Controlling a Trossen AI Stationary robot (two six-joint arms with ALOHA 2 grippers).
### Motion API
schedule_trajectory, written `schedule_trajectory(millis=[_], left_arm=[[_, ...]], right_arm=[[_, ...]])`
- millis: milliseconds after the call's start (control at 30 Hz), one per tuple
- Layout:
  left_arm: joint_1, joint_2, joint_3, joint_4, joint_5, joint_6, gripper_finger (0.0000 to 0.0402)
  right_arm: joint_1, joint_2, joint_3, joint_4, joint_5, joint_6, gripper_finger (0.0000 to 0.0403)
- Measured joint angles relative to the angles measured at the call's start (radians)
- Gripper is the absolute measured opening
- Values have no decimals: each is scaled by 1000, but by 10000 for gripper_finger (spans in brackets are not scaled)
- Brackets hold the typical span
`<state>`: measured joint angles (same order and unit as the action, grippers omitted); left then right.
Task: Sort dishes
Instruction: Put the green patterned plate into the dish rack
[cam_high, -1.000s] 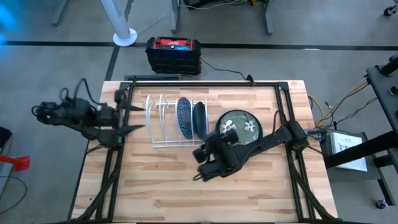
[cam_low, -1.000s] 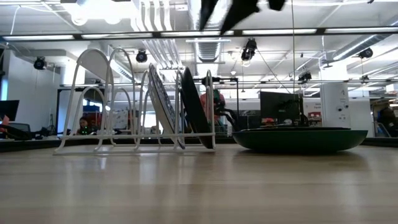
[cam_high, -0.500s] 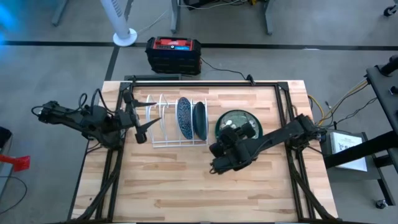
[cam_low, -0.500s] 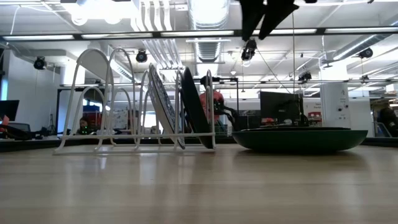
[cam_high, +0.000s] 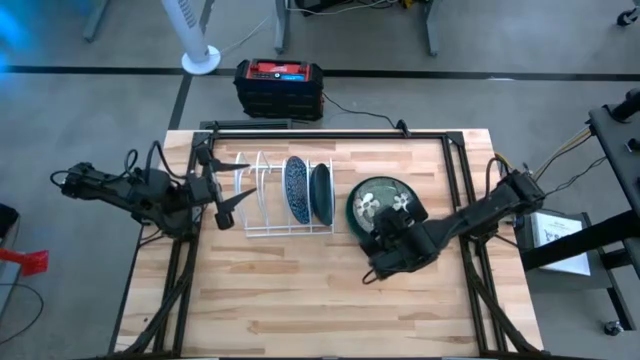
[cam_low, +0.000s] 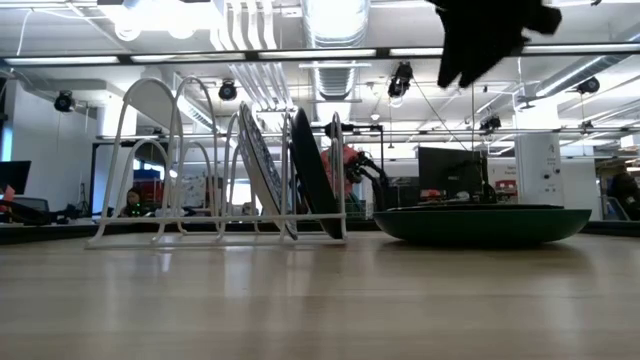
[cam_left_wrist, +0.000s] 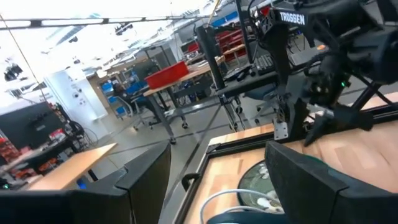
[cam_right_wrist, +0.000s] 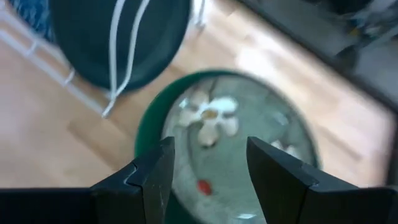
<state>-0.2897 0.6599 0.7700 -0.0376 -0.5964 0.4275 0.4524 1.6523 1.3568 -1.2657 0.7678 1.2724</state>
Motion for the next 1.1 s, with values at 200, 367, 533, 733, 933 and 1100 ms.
schedule_trajectory(millis=[200, 367, 533, 733, 933, 1100], left_arm=[[0, 14, 0, -35, 0, -78, 250], [0, 43, 0, -44, 0, -128, 250], [0, 87, 0, -48, 0, -159, 250], [0, 149, 0, -44, -26, -186, 250], [0, 199, 0, -29, -218, -191, 250], [0, 216, 11, -24, -281, -174, 250]], right_arm=[[2, -48, -192, 223, -101, -128, 190], [1, -63, -312, 395, -118, -226, 190], [1, -64, -410, 497, -155, -289, 190], [-5, -73, -489, 615, -177, -412, 190], [-39, -86, -534, 655, -179, -469, 190], [-66, -94, -543, 662, -179, -500, 188]])
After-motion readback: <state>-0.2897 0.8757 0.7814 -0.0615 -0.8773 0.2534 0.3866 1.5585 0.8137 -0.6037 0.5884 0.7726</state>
